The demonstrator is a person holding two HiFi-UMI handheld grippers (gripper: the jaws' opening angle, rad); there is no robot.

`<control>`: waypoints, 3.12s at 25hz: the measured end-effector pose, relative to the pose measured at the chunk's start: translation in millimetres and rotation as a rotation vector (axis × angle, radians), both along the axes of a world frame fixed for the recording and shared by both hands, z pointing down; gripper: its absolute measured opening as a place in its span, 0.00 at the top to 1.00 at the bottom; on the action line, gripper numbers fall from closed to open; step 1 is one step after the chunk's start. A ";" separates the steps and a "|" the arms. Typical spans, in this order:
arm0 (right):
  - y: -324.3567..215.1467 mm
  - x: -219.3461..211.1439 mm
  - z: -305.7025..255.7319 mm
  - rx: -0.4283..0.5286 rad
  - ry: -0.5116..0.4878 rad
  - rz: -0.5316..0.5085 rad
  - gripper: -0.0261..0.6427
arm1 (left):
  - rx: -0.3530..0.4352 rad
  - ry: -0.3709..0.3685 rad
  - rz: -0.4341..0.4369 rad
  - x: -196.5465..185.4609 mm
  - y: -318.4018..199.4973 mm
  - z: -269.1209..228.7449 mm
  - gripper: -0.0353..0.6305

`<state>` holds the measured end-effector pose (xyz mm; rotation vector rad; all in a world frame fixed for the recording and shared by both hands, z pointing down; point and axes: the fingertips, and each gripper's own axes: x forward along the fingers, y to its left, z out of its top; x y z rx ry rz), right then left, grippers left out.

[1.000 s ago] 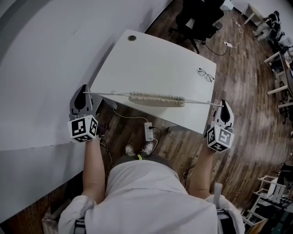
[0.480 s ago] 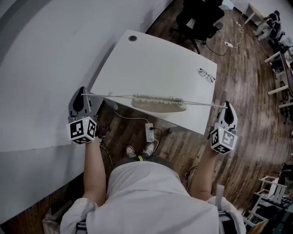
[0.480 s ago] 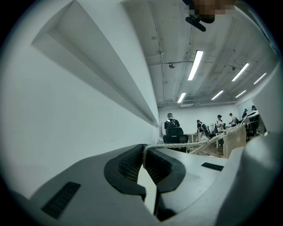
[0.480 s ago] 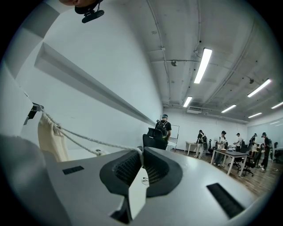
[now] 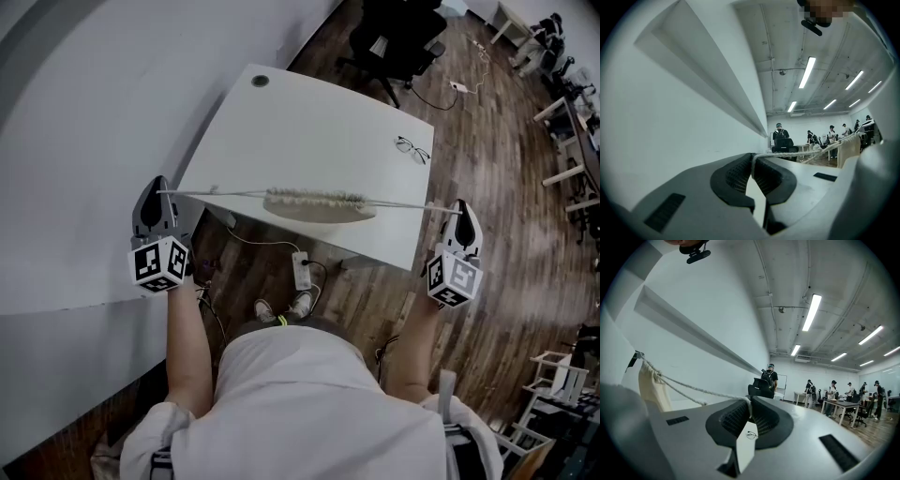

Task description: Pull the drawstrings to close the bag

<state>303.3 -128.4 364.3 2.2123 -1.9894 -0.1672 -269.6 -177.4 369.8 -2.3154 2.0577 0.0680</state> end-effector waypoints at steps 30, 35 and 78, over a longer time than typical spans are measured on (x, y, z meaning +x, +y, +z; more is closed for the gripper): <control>4.8 15.3 4.4 0.001 -0.041 -0.006 0.90 | -0.016 0.193 -0.046 -18.1 8.2 16.1 0.92; 4.1 16.2 2.0 0.005 -0.046 -0.005 0.90 | -0.012 0.204 -0.052 -21.5 7.5 13.7 0.92; -9.0 20.4 -10.6 0.040 -0.081 0.025 0.90 | -0.021 0.120 -0.002 -33.2 -15.3 5.4 0.92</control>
